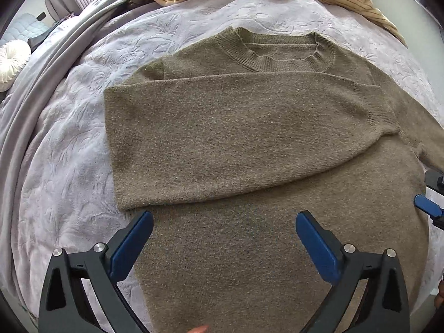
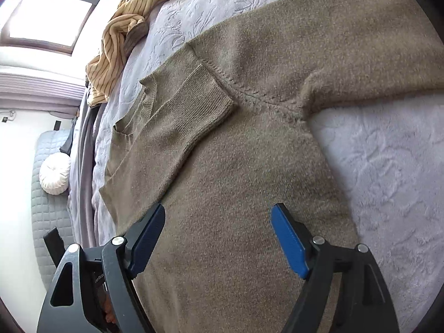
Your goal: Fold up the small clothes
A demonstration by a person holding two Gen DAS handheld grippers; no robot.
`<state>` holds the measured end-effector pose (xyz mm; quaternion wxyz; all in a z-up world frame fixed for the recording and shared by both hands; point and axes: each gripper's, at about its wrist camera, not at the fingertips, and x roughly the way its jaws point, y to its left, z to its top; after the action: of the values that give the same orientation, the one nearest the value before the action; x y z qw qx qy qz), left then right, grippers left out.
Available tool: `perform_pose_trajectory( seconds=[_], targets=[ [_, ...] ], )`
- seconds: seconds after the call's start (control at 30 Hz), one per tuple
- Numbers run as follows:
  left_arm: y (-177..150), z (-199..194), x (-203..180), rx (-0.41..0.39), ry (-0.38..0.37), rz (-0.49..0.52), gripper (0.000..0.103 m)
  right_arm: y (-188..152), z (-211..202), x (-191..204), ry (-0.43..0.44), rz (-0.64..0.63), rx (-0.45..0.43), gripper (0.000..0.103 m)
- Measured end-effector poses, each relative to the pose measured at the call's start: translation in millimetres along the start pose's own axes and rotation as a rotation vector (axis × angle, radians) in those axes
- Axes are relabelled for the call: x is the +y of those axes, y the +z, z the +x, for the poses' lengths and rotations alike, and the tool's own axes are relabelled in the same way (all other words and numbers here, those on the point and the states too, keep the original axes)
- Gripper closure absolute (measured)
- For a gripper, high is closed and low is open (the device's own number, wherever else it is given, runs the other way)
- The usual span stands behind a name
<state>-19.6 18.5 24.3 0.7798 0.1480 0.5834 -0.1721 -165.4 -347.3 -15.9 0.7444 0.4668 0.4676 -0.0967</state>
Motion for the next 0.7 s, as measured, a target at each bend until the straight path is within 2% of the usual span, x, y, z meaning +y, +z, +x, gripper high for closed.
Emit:
perform_pose_trajectory(
  seconds=[0.23, 0.33, 0.47, 0.57, 0.7],
  targets=[
    [1.1, 1.7, -19.0, 0.032, 0.004, 0.037, 0.0, -4.4, -12.7, -12.4, 0.016, 0.025, -0.019, 0.011],
    [0.1, 2.8, -28.0, 0.049, 0.005, 0.026, 0.0, -3.8, -19.9, -20.2, 0.016, 0.041, -0.032, 0.011],
    [1.7, 6.6, -39.8, 0.064, 0.07, 0.025, 0.0, -4.6, -31.3, -32.1, 0.013, 0.062, -0.051, 0.011],
    [4.2, 12.7, -46.8, 0.103, 0.029, 0.021, 0.0, -3.5, -41.2, -44.0, 0.014, 0.088, -0.071, 0.01],
    [7.2, 13.2, -64.1, 0.114, 0.004, 0.027, 0.0, -0.2, -55.2, -64.4, 0.006, 0.13, -0.098, 0.01]
  ],
)
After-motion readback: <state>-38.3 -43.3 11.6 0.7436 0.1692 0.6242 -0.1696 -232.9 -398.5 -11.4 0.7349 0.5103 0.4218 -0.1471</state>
